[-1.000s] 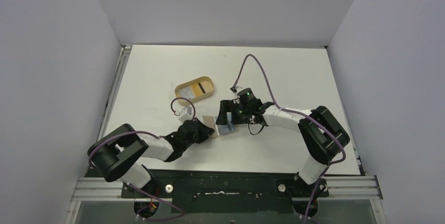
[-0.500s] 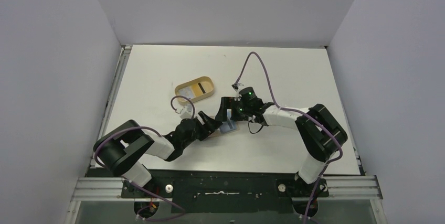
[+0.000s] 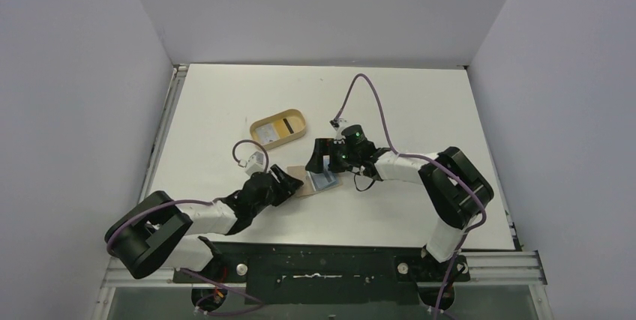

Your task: Take the credit cards out of the card holder

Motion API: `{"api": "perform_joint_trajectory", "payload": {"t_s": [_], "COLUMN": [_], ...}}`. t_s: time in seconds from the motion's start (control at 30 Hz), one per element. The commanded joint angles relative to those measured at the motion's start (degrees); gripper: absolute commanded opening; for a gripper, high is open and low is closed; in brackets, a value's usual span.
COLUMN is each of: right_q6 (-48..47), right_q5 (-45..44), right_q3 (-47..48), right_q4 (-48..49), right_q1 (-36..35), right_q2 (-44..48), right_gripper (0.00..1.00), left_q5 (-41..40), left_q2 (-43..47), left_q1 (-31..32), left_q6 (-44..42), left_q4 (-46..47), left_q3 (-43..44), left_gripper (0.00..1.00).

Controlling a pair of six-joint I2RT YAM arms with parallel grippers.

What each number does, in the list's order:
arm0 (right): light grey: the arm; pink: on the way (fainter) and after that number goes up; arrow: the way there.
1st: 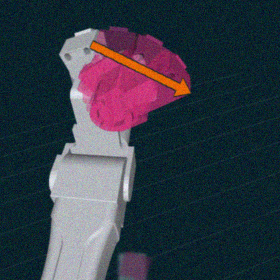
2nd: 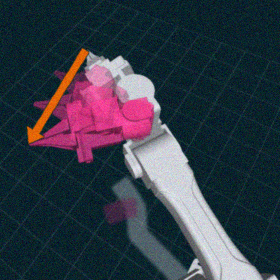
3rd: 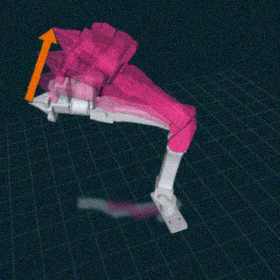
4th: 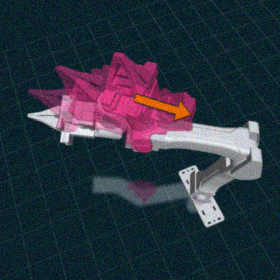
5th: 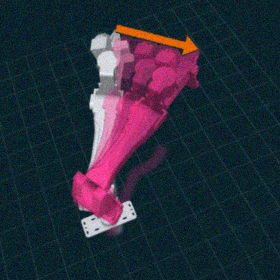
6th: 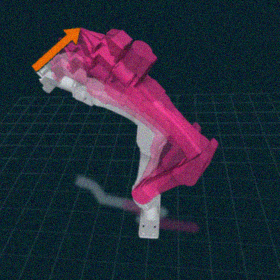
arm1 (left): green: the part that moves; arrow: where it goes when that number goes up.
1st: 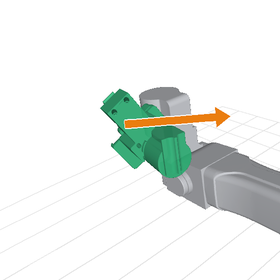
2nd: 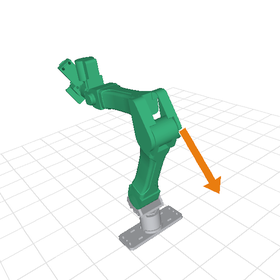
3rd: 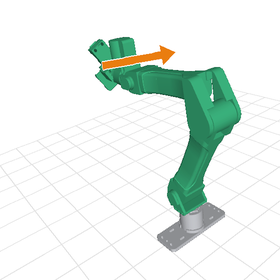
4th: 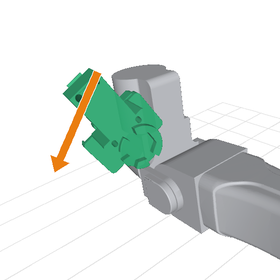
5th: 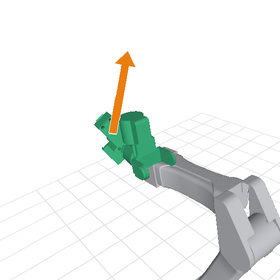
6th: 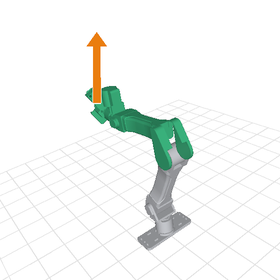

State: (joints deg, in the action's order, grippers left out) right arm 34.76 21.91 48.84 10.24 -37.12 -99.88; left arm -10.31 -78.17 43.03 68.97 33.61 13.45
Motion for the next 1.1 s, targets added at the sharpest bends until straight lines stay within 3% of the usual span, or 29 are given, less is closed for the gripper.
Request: {"api": "perform_joint_trajectory", "payload": {"t_s": [0.0, 0.13, 0.27, 0.67, 1.07], "right_q6": [-0.6, -0.6, -1.0, -2.4, -3.1], "right_q5": [0.8, 0.9, 1.0, 0.4, -1.5], "right_q3": [-1.9, -1.9, -1.7, 2.1, 8.5], "right_q4": [-4.4, -4.4, -4.9, -11.9, -18.0], "right_q1": [-0.2, -0.2, -0.3, -2.7, -8.1], "right_q2": [-3.7, -3.6, -3.4, 1.8, 4.5], "right_gripper": [0.98, 0.98, 0.98, 0.98, 0.99], "left_q5": [-2.7, -2.9, -2.6, -1.4, -2.0], "left_q2": [1.3, 1.1, -0.2, -6.2, -5.2], "left_q1": [-0.4, -0.4, -0.4, -0.4, -0.4], "left_q6": [-3.5, -3.0, -3.2, -3.4, -4.3], "left_q4": [-12.5, -12.0, -8.6, 3.9, 4.3], "left_q3": [-0.7, -1.0, -1.7, -2.1, -2.7], "left_gripper": [0.44, 0.28, 0.0, 0.0, 0.0]}}
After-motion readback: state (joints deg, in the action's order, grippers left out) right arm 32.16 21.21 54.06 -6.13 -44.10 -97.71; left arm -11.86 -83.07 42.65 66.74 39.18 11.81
